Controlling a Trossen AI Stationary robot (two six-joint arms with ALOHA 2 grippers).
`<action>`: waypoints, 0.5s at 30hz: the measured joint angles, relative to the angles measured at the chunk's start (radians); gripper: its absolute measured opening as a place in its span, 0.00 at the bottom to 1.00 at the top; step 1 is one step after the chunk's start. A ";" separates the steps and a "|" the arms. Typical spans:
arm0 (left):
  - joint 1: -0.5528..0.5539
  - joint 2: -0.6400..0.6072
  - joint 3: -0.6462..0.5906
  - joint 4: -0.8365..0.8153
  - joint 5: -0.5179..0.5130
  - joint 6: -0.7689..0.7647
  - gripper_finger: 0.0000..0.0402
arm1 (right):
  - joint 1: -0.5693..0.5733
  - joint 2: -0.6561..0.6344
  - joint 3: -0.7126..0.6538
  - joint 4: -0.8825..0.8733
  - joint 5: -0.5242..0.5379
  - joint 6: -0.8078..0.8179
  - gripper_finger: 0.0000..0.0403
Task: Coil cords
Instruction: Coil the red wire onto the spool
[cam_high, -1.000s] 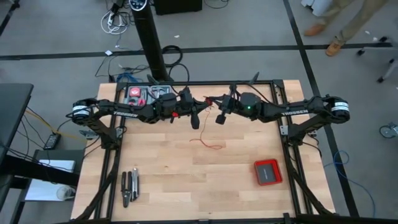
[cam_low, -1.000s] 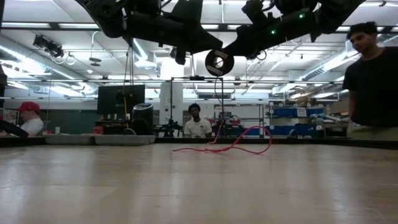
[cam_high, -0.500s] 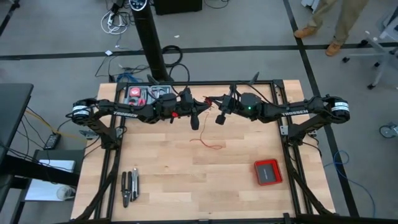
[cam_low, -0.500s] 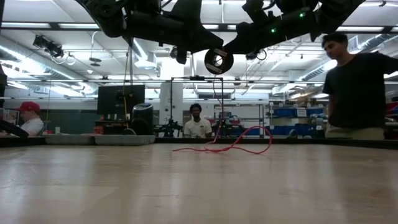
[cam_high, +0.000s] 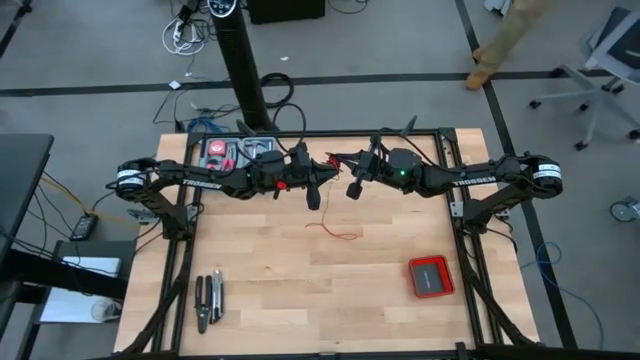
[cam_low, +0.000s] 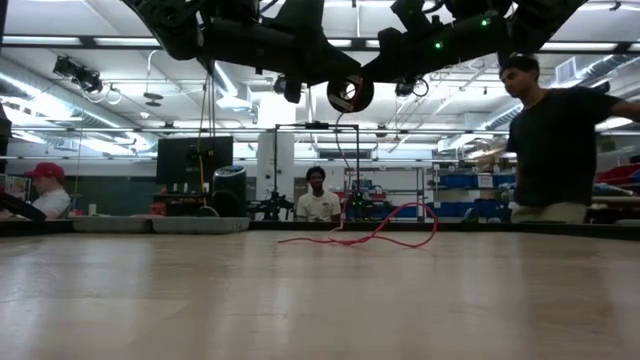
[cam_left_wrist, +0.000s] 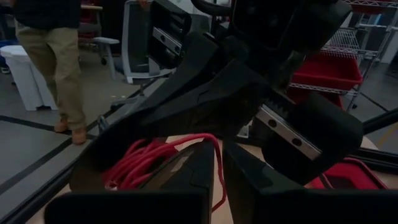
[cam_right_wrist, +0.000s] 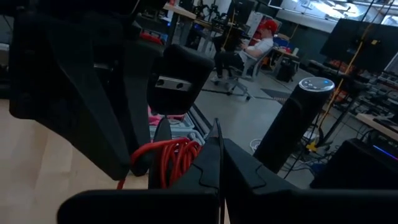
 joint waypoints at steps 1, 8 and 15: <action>0.000 0.000 0.000 0.000 0.000 0.000 0.09 | 0.000 0.000 0.000 0.000 0.000 0.000 0.00; 0.000 0.000 0.000 0.000 -0.001 -0.001 0.10 | 0.001 0.000 0.000 0.003 -0.006 0.000 0.00; -0.002 0.000 0.000 -0.001 -0.001 -0.002 0.19 | 0.001 0.000 0.000 0.003 -0.011 0.001 0.00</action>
